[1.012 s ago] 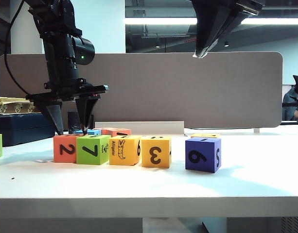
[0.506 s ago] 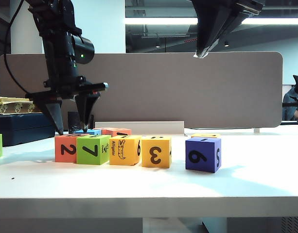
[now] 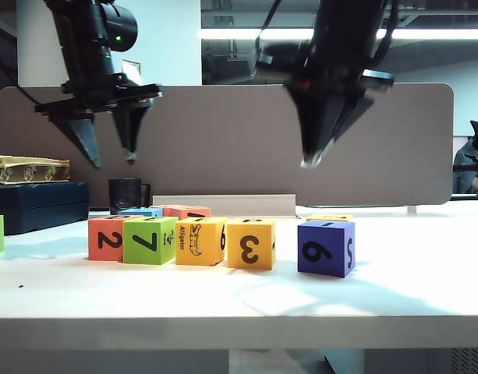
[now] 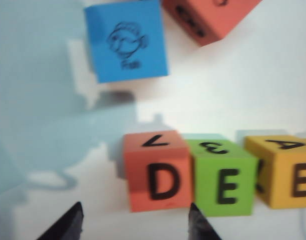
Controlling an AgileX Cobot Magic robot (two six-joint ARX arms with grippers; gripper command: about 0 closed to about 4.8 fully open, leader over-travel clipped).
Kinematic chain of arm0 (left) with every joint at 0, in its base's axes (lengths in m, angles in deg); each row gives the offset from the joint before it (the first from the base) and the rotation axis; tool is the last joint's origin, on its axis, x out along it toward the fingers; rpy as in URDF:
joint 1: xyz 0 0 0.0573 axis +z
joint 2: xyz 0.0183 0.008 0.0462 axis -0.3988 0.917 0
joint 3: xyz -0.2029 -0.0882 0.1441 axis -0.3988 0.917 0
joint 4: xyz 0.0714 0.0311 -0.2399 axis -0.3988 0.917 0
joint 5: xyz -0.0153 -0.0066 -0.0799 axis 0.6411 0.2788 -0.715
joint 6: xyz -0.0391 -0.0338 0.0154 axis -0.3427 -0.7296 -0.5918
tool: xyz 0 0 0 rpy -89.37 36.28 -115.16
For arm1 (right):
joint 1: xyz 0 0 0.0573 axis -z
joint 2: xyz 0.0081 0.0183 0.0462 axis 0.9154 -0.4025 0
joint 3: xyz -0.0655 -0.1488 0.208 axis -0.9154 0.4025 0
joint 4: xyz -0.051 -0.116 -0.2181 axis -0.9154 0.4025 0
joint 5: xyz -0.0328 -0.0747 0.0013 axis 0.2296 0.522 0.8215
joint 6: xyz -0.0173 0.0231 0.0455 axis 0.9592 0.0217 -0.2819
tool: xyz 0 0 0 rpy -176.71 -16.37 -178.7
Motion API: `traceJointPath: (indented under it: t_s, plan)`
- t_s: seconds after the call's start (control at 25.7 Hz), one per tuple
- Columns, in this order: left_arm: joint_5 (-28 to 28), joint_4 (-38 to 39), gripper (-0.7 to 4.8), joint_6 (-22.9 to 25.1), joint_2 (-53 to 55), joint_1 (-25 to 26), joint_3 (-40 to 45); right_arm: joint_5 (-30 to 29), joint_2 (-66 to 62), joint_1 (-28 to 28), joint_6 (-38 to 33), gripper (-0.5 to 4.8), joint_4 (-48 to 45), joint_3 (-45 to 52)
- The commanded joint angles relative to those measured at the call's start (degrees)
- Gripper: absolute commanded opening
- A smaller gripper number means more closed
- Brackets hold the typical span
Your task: Select the appropriate blocks from the scattered letter blocks on the table and arrange them in a row to spell out "DEEP".
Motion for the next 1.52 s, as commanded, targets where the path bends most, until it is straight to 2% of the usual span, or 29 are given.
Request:
traceJointPath:
  t_s: [0.04,0.16,0.35,0.58,0.74,0.97,1.52]
  plan:
    - [1.27,1.88,2.68,1.46,-0.35,1.31,-0.15,-0.20,-3.37,-0.09,-0.59,-0.02,-3.13,-0.20]
    - [1.27,2.19,2.59,1.46,-0.35,2.64,-0.13,-0.68,-5.31,-0.11,-0.68,-0.02,-5.09,-0.20]
    - [1.20,3.41,1.12,3.78,-0.35,3.67,-0.13,-1.09,-6.67,-0.17,-0.77,-0.02,-8.15,-0.20]
    - [1.31,2.93,0.13,5.14,-0.04,4.48,-0.07,-1.05,-7.58,-0.15,-1.77,-0.02,-10.34,-0.20]
    - [1.31,1.79,-0.06,6.27,0.13,4.48,-0.04,-1.03,-8.33,-0.13,-1.79,-0.02,-10.75,-0.20]
    - [1.31,2.64,-0.06,6.38,1.70,4.48,0.22,-0.81,-10.34,-0.09,-2.21,-0.02,-10.64,-0.20]
    - [1.11,-3.93,-0.06,6.38,2.16,4.46,9.68,-1.03,-13.16,-0.13,-2.25,-0.02,-12.52,-0.20]
